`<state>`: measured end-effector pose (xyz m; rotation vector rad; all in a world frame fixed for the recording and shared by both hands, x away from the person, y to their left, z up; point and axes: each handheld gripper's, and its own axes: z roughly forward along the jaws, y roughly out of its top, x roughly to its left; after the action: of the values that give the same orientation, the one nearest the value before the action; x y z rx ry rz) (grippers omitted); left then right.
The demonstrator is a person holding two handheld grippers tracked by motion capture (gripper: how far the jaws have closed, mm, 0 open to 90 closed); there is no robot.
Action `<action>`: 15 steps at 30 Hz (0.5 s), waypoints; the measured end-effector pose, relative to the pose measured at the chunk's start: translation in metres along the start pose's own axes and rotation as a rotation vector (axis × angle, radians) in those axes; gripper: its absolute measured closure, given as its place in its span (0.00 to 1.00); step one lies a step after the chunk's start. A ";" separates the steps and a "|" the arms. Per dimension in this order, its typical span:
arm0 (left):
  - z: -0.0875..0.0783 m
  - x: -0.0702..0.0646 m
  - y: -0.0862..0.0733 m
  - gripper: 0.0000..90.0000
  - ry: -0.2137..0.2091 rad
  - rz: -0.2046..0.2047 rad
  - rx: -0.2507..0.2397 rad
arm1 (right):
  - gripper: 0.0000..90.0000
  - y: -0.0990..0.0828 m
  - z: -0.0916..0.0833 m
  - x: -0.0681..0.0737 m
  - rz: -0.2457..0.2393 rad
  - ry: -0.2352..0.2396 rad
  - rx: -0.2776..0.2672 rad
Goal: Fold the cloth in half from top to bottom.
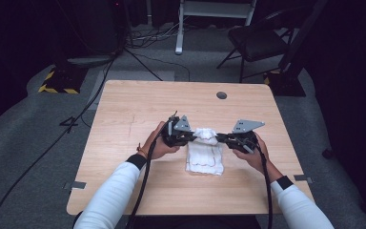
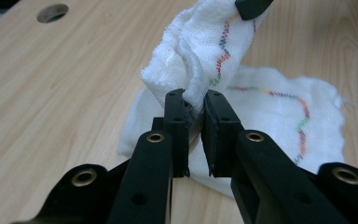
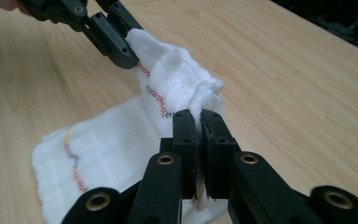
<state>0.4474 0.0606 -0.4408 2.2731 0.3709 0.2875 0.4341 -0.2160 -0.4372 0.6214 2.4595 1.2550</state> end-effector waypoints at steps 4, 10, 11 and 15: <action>-0.004 -0.009 -0.008 0.89 -0.022 0.005 -0.001 | 0.95 -0.006 -0.005 0.010 -0.012 0.029 0.007; -0.002 -0.030 -0.016 0.91 -0.056 0.042 0.030 | 0.94 -0.019 -0.011 0.023 -0.022 0.073 0.028; -0.002 -0.035 -0.017 0.92 -0.065 0.052 0.037 | 0.94 -0.021 -0.012 0.026 -0.025 0.082 0.038; -0.004 -0.047 -0.022 0.92 -0.071 0.083 0.068 | 0.92 -0.029 -0.013 0.034 -0.033 0.106 0.061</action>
<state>0.3984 0.0605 -0.4589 2.3620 0.2542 0.2392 0.3920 -0.2223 -0.4563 0.5404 2.5928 1.2341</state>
